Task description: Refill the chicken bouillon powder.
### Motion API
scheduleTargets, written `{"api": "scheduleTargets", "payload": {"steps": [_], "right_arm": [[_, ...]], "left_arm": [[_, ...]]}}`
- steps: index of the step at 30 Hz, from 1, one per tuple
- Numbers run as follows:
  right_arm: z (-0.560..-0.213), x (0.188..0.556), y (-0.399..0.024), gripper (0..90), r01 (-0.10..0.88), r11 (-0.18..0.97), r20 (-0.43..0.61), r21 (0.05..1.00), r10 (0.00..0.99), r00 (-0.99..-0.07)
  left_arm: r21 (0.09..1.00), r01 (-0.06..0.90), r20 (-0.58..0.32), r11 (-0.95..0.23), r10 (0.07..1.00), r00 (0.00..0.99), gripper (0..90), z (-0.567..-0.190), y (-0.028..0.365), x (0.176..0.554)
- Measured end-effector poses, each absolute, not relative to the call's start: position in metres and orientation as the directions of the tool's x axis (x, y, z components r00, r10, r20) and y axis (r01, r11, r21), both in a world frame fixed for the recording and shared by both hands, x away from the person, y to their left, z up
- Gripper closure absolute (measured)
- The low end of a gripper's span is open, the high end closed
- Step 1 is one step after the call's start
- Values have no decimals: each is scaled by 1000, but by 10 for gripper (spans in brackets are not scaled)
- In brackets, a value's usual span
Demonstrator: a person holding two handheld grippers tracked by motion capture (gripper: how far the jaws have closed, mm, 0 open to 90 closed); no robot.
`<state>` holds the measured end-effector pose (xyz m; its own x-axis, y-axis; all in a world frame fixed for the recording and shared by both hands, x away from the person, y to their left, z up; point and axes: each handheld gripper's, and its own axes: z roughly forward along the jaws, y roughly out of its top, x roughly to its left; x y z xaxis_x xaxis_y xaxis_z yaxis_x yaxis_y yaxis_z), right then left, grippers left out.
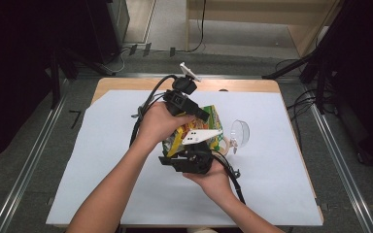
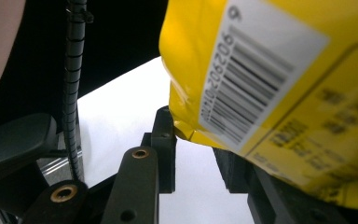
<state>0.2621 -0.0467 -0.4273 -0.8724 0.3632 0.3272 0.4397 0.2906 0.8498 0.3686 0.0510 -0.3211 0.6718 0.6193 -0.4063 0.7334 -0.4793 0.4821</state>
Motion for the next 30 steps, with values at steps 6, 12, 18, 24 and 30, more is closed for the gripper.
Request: {"api": "scheduleTargets", "payload": {"steps": [6, 12, 18, 24, 30], "right_arm": [[-427, 262, -47, 720, 442, 288, 330, 850, 364, -871], [-428, 262, -46, 721, 438, 293, 324, 850, 365, -873], [-427, 261, -46, 720, 439, 287, 327, 851, 364, -872], [-427, 261, -46, 720, 442, 288, 330, 849, 363, -871], [-426, 261, -46, 720, 439, 287, 328, 851, 362, -872]], "left_arm": [[485, 731, -405, -480, 617, 674, 791, -320, 51, 368], [487, 729, -403, -480, 617, 676, 791, -321, 51, 367], [483, 733, -407, -479, 618, 673, 791, -321, 52, 369], [483, 732, -407, -480, 617, 674, 790, -321, 52, 369], [484, 733, -409, -478, 618, 672, 790, -320, 53, 368]]}}
